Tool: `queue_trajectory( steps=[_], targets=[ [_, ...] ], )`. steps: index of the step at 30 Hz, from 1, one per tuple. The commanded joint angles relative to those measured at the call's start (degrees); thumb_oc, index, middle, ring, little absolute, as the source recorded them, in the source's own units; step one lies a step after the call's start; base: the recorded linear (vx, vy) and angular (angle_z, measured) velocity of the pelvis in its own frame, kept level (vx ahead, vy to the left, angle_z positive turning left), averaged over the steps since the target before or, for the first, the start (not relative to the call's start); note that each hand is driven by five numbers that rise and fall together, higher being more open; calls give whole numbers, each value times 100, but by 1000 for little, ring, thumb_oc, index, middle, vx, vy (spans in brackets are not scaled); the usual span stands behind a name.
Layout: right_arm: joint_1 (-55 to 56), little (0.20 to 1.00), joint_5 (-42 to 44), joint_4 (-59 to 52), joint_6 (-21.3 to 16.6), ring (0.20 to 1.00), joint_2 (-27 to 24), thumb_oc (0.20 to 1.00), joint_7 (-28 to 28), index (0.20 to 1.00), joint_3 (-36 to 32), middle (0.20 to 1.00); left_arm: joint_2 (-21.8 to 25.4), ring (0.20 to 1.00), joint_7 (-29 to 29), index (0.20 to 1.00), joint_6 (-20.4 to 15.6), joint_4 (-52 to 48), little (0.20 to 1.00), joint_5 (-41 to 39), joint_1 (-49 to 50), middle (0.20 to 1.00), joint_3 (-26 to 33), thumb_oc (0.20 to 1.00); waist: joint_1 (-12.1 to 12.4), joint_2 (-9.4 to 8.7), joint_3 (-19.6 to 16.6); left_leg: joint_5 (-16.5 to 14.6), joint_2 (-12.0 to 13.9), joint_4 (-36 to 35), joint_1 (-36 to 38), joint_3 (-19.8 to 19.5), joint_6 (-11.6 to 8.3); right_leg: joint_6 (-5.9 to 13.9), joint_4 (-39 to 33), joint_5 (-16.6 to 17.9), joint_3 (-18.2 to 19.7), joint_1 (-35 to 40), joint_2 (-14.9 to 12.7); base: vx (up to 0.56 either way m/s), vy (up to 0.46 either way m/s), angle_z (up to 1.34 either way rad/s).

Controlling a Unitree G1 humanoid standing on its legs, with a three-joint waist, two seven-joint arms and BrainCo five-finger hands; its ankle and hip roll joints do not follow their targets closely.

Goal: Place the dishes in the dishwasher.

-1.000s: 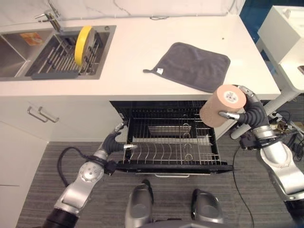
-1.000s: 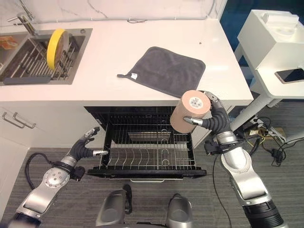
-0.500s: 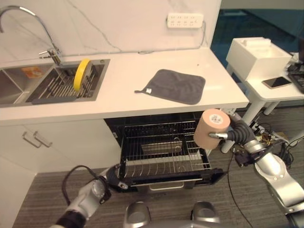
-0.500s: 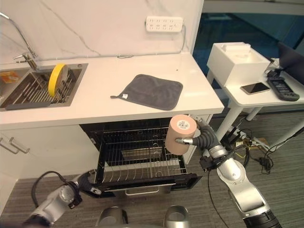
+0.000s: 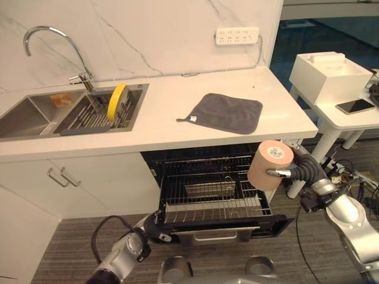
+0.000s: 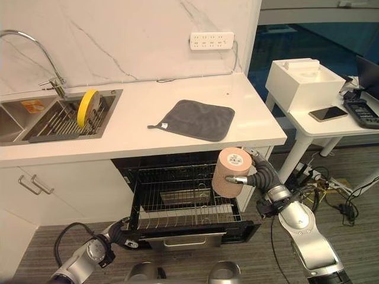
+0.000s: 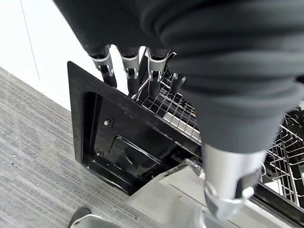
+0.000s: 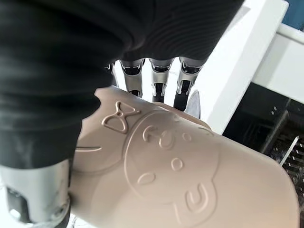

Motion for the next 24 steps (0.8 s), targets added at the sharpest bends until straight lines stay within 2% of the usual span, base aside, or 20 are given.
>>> queue_trajectory(
  steps=[1, 7, 13, 17, 20, 24],
  targets=[
    [-496, 200, -111, -223, -178, 200, 92, 200, 30, 200, -389, 200, 36, 1000, 175, 1000, -163, -85, 1000, 228, -20, 1000, -150, 1000, -34, 12, 57, 1126, 654, 58, -357, -188, -437, 26, -531, 847, 272, -159, -29, -15, 42, 5],
    [-388, 200, -173, -286, -229, 200, 163, 200, 179, 200, -502, 200, 5, 1000, 197, 1000, -274, -90, 1000, 247, 54, 1000, -89, 1000, -37, -9, 93, 1178, 759, 191, -466, -201, -516, 34, -537, 839, 259, -97, -54, -2, 7, 3],
    [-265, 200, -84, -293, -144, 200, 161, 200, 247, 200, -573, 200, 14, 1000, 170, 1000, -309, -151, 1000, 280, 137, 1000, -20, 1000, 21, -26, 12, 1347, 728, -35, -353, -169, -581, 21, -984, 914, 164, 231, 46, 49, -12, 2],
    [-256, 200, -61, -279, -140, 200, 83, 200, 189, 200, -570, 200, 122, 1000, 161, 1000, -316, -387, 1000, 266, 145, 1000, -65, 1000, 27, 7, 217, 1420, 717, 102, -546, -302, -581, -10, -845, 976, 228, 87, 46, 23, -8, -1],
    [-386, 200, -21, -229, -164, 200, -66, 200, 106, 200, -549, 200, 213, 1000, 233, 1000, -281, -615, 1000, 109, 56, 1000, -180, 1000, 7, 85, 494, 1467, 730, 435, -987, -502, -597, -54, -480, 987, 320, -292, 16, -131, 30, 3],
    [-179, 200, 24, -394, -90, 200, -209, 200, 218, 200, -622, 200, 250, 1000, 190, 1000, -301, -707, 1000, 24, 229, 1000, -240, 1000, -77, 214, 602, 1623, 755, 546, -1102, -498, -660, -86, -384, 1000, 386, -308, 11, 81, 70, 11]
  ],
)
